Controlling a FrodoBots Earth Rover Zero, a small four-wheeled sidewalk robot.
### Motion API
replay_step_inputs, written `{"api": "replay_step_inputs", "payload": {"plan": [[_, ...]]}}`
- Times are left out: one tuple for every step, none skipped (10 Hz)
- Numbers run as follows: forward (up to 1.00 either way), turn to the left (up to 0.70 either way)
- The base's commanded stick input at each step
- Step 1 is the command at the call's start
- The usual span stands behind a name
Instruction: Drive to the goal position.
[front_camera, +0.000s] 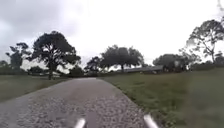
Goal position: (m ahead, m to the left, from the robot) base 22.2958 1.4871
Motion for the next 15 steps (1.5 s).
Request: {"api": "replay_step_inputs", "payload": {"plan": [[0.70,0.00],[0.70,0.00],[0.70,0.00],[0.70,0.00],[0.70,0.00],[0.70,0.00],[0.70,0.00],[0.70,0.00],[0.70,0.00],[0.70,0.00],[0.70,0.00],[0.70,0.00],[0.70,0.00],[0.70,0.00],[0.70,0.08]]}}
